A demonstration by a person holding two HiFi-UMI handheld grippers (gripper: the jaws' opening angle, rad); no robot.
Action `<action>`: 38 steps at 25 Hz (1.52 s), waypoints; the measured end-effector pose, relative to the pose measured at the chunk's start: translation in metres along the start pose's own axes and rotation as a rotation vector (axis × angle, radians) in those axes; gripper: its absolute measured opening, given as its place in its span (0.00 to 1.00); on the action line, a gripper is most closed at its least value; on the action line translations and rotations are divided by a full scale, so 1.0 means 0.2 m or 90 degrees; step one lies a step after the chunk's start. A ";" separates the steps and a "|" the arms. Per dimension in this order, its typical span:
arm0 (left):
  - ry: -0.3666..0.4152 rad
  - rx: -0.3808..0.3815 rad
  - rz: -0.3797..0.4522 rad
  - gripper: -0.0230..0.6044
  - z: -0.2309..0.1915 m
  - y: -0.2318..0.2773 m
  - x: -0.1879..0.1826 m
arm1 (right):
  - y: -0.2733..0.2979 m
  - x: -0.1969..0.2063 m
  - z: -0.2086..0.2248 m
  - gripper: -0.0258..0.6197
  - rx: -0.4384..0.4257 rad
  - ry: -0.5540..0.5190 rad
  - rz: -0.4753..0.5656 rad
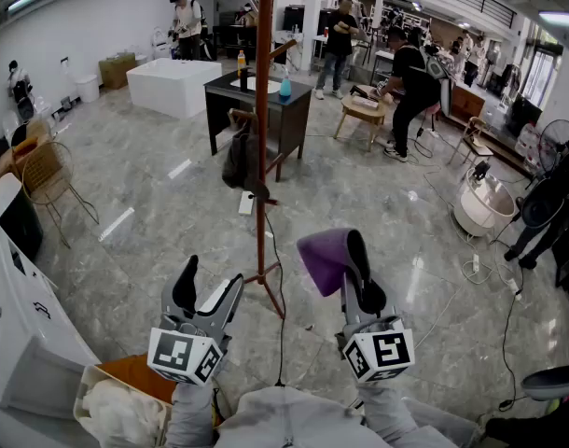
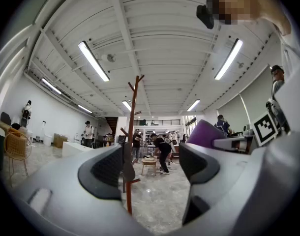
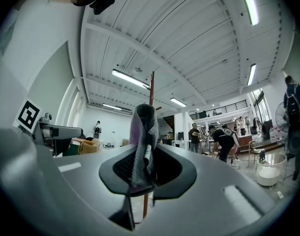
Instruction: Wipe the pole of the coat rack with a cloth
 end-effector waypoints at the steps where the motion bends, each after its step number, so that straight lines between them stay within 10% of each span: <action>1: 0.001 0.000 0.000 0.65 0.00 0.00 0.00 | 0.00 0.00 0.00 0.12 -0.001 -0.001 0.000; 38: 0.012 -0.075 -0.012 0.65 0.23 0.28 0.11 | 0.18 0.08 0.38 0.12 -0.092 0.049 0.028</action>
Point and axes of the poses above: the fingertips, and each gripper's own axes: y forward along the fingers, z to its right, x out of its underside, the point moved 8 cm from there along -y, backward along the fingers, and after that the axes turned 4 degrees about -y, right-handed, at the moved point
